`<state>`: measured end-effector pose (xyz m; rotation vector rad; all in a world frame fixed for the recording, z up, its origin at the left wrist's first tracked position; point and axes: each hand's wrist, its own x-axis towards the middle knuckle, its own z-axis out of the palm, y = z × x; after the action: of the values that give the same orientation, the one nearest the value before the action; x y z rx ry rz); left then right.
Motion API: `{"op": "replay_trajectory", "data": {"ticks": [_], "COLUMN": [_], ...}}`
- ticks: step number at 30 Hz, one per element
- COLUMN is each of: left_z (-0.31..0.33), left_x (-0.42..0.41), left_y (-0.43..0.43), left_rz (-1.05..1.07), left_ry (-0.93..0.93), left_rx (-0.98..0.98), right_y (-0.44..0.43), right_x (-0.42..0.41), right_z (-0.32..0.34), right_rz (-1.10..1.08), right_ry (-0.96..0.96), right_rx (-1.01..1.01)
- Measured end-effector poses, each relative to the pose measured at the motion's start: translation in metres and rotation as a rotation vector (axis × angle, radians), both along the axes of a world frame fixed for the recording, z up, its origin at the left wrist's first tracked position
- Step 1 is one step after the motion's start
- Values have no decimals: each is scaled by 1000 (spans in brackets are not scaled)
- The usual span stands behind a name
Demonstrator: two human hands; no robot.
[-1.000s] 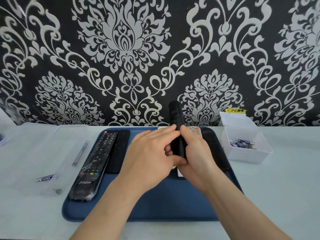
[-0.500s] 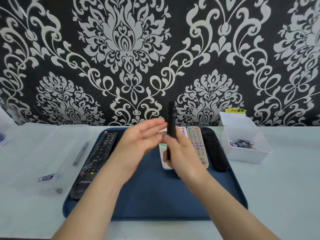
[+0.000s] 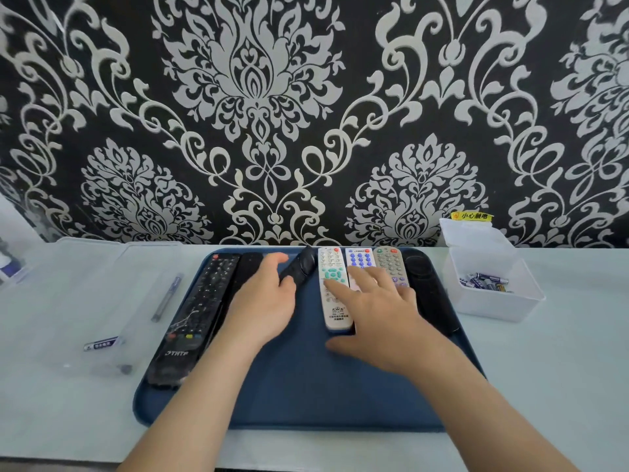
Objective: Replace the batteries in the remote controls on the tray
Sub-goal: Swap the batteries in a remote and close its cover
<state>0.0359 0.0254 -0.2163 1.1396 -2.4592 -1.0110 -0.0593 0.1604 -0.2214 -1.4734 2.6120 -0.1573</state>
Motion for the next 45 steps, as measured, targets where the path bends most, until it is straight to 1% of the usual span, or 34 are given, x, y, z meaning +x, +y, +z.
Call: {"op": "replay_trajectory", "data": {"ticks": [1,2,3,6,7,9,10,12,14,16,20,23,25,27,30,32,34,35,37,40,45], "left_z": [-1,-2,-2,-1,1,3,4,6,7,5,-11,-22,-20,-14,-6,0,7,9,10,4,3], "left_x": [0,1,1,7,9,13,14,16,15,12,4,4,4,5,16,25,34,39,44,43,40], "left_y": [1,2,1,-3,-6,-11,-12,-12,-7,1,12,14,14,12,6,-1,-14,-21,-31,-28,-18], "left_rz": [-26,-49,-87,-255,-320,-414,-449,-498,-517,-516,-550,-544,-531,-506,-496,-428,-274,-189,-79,-90,-61], "left_ry": [-114,-185,-223,-311,-367,-464,-479,-438,-385,-371,-466,-492,-443,-374,-289,-197,-146,-155,-254,-414,-406], "left_rx": [-138,-231,-264,-180,-179,-238,-278,-338,-375,-434,-660,-737,-744,-706,-574,-531,-559,-593,-631,-619,-668], "right_y": [1,2,3,4,5,3,2,-1,-3,-3,-3,-3,-2,-1,0,-1,-5,-7,-12,-16,-14], "right_x": [-3,-4,-5,-8,-8,-9,-9,-9,-9,-9,-7,-4,-4,-3,-2,0,5,8,15,21,22], "right_z": [-2,-5,-6,-7,-7,-7,-6,-7,-8,-8,-9,-10,-9,-8,-5,-4,-4,-5,-8,-12,-7], "right_rz": [-7,-7,-3,20,27,51,66,91,106,113,96,84,77,66,48,56,96,119,152,172,139], "right_ry": [-10,-19,-25,-24,-27,-22,-13,-9,-18,-17,4,21,13,-13,-42,-36,-6,6,23,59,100], "right_rx": [39,55,56,34,28,4,-9,-32,-31,-25,-26,-41,-48,-67,-119,-165,-188,-186,-151,-102,-62]}}
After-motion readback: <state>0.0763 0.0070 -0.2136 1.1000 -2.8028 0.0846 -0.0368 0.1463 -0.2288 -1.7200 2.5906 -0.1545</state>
